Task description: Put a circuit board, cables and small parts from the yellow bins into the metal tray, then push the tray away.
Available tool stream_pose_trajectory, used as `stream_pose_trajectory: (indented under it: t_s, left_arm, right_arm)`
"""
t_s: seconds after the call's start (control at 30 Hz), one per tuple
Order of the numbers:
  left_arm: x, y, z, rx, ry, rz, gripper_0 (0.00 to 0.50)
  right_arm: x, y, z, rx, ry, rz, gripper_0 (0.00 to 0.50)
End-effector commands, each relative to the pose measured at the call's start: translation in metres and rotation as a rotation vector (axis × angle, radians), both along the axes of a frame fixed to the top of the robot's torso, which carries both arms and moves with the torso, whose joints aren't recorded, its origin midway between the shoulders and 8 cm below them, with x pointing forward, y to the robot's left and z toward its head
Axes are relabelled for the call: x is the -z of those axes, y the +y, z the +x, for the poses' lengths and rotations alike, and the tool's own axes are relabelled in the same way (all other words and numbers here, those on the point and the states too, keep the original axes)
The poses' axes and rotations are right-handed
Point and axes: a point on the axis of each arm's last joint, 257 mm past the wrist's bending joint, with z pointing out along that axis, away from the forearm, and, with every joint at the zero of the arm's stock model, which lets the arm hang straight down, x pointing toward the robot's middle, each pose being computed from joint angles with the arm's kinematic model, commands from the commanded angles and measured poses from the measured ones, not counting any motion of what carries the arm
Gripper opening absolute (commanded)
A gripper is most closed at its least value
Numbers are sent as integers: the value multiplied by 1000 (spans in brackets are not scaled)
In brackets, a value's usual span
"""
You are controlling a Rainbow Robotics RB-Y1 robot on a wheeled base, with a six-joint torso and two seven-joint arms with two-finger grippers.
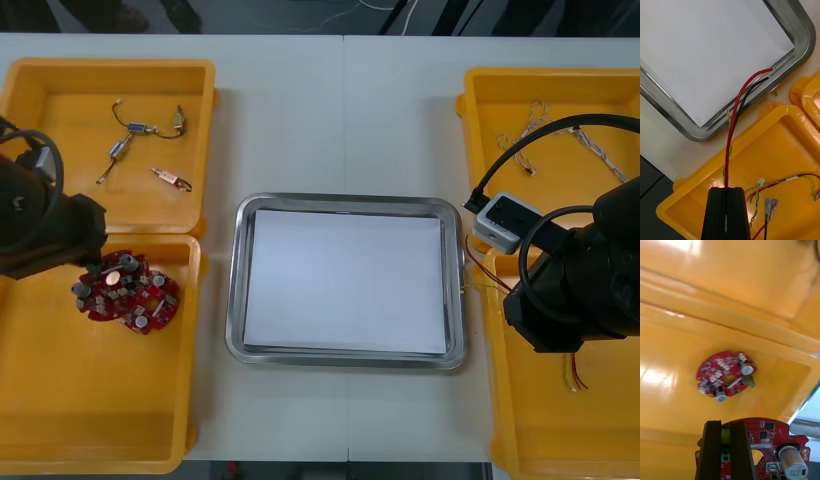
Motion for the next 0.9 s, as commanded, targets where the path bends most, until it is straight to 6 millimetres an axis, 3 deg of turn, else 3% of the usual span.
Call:
stream_pose_trajectory:
  t_s: [0.03,0.3,0.6,0.9]
  left_arm:
    - [-28,-28,13,132,-59,74,0]
    - [-30,-76,21,234,-79,87,0]
    - [-32,-144,28,341,-130,93,0]
    - [-21,-195,30,399,-184,75,0]
  right_arm:
    - [-8,8,1,-10,-31,7,0]
    - [-8,8,1,-7,-33,8,0]
    - [-8,8,2,-4,-35,8,0]
    - [-8,8,2,-4,-35,8,0]
